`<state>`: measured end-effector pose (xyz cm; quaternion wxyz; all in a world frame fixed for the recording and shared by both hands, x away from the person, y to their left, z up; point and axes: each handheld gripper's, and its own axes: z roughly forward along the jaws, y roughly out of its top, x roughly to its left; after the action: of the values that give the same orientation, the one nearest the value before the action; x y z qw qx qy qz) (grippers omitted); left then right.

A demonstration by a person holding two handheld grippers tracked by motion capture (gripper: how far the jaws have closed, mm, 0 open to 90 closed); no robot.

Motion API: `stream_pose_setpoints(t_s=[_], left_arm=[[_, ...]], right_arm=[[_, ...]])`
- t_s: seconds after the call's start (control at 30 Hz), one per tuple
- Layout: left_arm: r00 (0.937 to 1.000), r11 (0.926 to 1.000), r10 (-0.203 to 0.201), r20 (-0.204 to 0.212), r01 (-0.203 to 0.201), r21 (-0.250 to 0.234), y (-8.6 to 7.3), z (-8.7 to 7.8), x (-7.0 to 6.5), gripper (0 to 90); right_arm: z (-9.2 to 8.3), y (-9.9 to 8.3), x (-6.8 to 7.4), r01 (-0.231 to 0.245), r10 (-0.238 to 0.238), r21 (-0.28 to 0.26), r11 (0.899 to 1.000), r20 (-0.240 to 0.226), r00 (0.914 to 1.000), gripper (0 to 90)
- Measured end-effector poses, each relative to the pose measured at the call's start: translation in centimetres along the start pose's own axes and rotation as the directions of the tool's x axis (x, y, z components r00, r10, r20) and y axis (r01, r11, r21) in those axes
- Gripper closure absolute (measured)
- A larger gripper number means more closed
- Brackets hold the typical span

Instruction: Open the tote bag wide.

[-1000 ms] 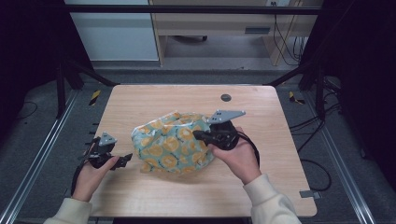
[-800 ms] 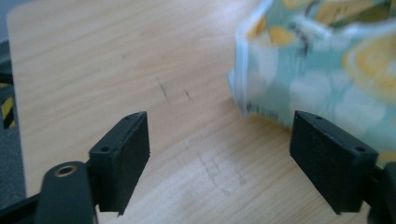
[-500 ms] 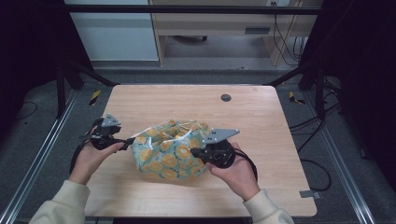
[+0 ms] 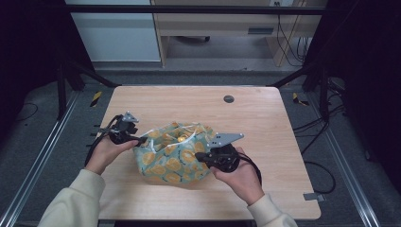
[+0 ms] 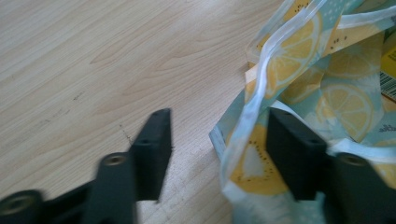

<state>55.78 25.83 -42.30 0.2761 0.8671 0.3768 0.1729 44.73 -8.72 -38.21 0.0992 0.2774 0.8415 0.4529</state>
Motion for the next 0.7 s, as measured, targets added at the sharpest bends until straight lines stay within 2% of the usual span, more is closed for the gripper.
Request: stream_pose_setpoints(t_s=[0.03,0.07,0.1,0.2,0.37,0.43,0.47,0.5,0.57,0.7], left_arm=[[0.9997,0.9998,0.02,0.012,-0.02,0.008,0.0,-0.1,-0.3,57.8],[0.9997,0.9998,0.02,0.012,-0.02,0.008,0.0,-0.1,-0.3,65.0],[0.9991,0.9997,0.024,0.035,-0.025,0.004,0.0,-0.3,-0.6,70.8],[0.9982,0.9994,0.035,0.048,-0.035,-0.001,0.0,-0.6,-0.7,83.7],[0.998,0.9984,0.037,0.051,-0.035,-0.045,0.0,-2.0,-0.8,88.8],[0.9977,0.9961,0.036,0.056,-0.032,-0.083,-0.1,-3.0,-1.1,89.4],[0.997,0.9925,0.044,0.064,-0.036,-0.117,-0.1,-4.2,-1.5,89.5],[0.997,0.9925,0.044,0.064,-0.036,-0.117,-0.1,-4.2,-1.5,89.5],[0.9949,0.985,0.058,0.082,-0.044,-0.167,-0.3,-6.0,-2.4,89.7],[0.9922,0.9751,0.088,0.088,-0.068,-0.211,-0.8,-7.9,-3.6,89.8]], right_arm=[[0.0,-0.1,0.0,-0.004,0.004,0.001,1.0,0.002,1.0,90.0],[0.0,-0.1,0.0,-0.004,0.004,0.001,1.0,0.002,1.0,90.0],[-0.1,-0.2,-0.1,-0.008,0.008,0.001,1.0,0.006,1.0,90.0],[-0.2,-0.2,-0.2,-0.008,0.008,-0.002,1.0,0.008,0.9999,90.0],[-0.4,-0.5,-0.3,-0.007,0.007,-0.001,1.0,0.021,0.9998,90.0],[-0.7,-0.8,-0.4,-0.013,0.013,-0.005,1.0,0.033,0.9994,90.0],[-0.8,-0.9,-0.4,-0.017,0.017,-0.007,1.0,0.039,0.9991,90.0],[-0.8,-0.9,-0.4,-0.017,0.017,-0.007,1.0,0.039,0.9991,90.0],[-1.2,-1.4,-0.4,-0.027,0.028,-0.018,0.999,0.053,0.9982,90.0],[-1.8,-1.9,-0.1,-0.03,0.032,-0.028,0.999,0.081,0.9962,90.0]])
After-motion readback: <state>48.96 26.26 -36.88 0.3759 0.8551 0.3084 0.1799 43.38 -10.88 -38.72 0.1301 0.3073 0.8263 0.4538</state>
